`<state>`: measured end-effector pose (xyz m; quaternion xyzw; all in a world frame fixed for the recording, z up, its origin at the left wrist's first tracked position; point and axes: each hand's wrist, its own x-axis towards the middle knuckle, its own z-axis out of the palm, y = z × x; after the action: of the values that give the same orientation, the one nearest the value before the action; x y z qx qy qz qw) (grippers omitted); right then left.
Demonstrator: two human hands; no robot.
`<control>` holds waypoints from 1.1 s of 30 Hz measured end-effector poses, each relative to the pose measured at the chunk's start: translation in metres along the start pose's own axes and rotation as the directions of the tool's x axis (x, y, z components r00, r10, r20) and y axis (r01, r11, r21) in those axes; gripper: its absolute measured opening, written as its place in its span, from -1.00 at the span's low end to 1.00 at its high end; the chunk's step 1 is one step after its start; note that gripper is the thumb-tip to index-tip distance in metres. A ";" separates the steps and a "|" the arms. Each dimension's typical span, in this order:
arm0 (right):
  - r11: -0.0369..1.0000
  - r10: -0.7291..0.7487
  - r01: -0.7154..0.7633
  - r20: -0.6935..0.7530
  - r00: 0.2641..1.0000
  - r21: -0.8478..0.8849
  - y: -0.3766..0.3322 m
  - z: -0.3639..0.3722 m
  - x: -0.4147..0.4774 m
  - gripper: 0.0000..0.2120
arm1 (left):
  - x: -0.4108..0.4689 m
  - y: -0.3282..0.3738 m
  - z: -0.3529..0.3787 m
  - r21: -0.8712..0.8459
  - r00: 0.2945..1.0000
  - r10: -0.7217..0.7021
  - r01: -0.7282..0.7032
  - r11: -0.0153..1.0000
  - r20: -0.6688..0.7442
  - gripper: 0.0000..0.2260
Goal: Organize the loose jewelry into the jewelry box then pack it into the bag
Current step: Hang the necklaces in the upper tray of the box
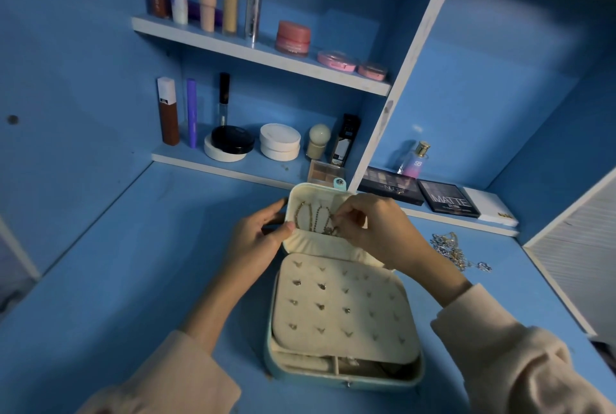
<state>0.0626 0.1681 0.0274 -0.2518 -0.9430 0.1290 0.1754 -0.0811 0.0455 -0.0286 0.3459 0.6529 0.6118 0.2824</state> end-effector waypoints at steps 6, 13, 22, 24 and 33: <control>0.990 0.107 -0.121 0.184 0.977 0.065 -0.001 -0.002 -0.010 -0.92 | 0.000 0.000 0.000 -0.009 1.000 0.001 -0.001 1.000 -0.002 -0.61; 0.984 0.131 -0.154 0.213 0.968 0.094 -0.006 -0.006 -0.012 -0.72 | 0.001 0.000 -0.001 -0.017 1.000 -0.001 0.001 1.000 0.001 -0.60; 0.985 0.091 -0.117 0.198 0.976 0.124 -0.003 -0.006 -0.014 -0.72 | 0.000 0.000 -0.001 0.007 1.000 0.006 -0.006 1.000 0.012 -0.61; 0.986 0.096 -0.120 0.193 0.976 0.116 -0.003 -0.004 -0.014 -0.65 | 0.001 -0.001 -0.001 0.004 1.000 0.002 -0.002 1.000 0.015 -0.59; 0.989 0.084 -0.104 0.184 0.979 0.107 -0.006 -0.006 -0.016 -0.74 | 0.001 -0.001 -0.001 -0.004 1.000 -0.003 0.003 1.000 0.007 -0.60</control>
<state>0.0753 0.1552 0.0306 -0.2729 -0.9328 0.2138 0.0982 -0.0830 0.0459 -0.0299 0.3463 0.6512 0.6115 0.2865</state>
